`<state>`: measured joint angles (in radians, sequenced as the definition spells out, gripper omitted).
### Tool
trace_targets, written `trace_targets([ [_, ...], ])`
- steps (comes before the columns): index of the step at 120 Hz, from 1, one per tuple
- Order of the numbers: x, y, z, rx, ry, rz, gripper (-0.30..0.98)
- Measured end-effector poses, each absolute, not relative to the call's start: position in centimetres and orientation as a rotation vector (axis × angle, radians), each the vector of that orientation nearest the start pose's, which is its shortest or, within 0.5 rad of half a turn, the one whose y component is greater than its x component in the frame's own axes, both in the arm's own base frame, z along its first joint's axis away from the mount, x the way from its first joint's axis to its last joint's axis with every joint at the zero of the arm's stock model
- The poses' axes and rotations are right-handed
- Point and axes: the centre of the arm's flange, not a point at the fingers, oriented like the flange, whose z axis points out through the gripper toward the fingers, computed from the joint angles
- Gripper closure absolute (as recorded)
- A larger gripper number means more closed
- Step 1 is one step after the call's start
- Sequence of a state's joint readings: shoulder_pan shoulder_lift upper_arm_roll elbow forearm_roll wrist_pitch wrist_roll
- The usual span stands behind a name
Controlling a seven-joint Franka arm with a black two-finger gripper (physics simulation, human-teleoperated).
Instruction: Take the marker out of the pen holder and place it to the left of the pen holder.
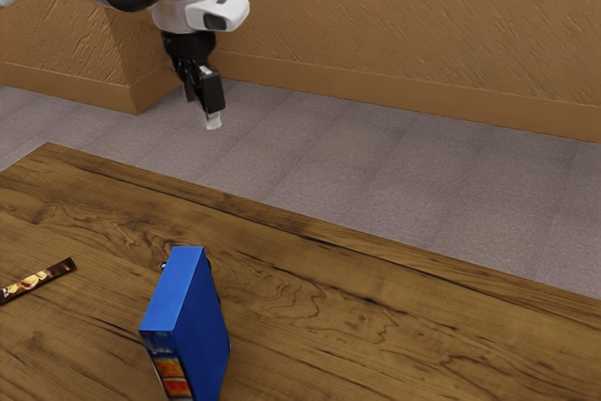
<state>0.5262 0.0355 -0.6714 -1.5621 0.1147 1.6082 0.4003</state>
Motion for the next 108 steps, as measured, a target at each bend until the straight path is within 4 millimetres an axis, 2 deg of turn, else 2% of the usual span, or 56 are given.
trace_targets([
  [16,56.8,-7.4,59.9,-2.923,0.912,0.038,0.0],
  [26,57.3,-7.7,56.1,-2.935,0.972,0.146,0.0],
  [39,57.0,-4.9,51.3,-2.967,0.942,0.302,0.0],
  [50,56.3,-4.0,48.2,-2.976,0.947,0.405,0.0],
  [58,55.9,-2.6,45.9,-3.007,0.926,0.477,0.0],
  [66,55.5,-1.0,44.5,-3.034,0.893,0.523,0.0],
  [85,53.8,1.3,41.2,-3.087,0.826,0.641,0.0],
  [108,52.8,1.7,37.6,-3.117,0.82,0.761,0.0],
])
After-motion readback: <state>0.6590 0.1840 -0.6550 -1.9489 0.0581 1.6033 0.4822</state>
